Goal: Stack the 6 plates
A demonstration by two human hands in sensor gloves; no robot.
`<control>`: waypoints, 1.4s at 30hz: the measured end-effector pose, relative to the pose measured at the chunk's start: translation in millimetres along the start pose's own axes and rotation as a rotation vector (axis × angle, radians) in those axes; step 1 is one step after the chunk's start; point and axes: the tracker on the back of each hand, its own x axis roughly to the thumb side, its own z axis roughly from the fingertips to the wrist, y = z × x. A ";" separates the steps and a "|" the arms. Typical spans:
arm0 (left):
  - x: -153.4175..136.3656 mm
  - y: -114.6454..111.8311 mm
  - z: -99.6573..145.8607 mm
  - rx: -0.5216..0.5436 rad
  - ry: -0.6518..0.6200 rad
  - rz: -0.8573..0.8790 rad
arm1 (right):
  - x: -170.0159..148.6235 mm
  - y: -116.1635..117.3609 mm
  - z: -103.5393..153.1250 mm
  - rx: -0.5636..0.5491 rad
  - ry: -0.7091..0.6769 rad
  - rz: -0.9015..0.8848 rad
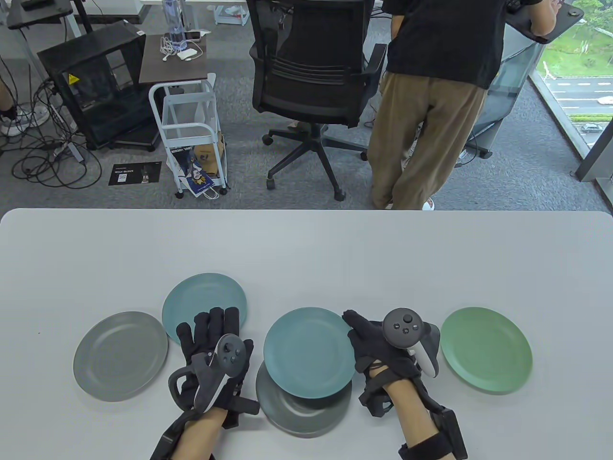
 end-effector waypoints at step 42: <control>-0.6 -2.0 -1.4 -0.009 -0.006 -0.009 | -73.9 -57.6 11.9 -0.241 0.692 0.822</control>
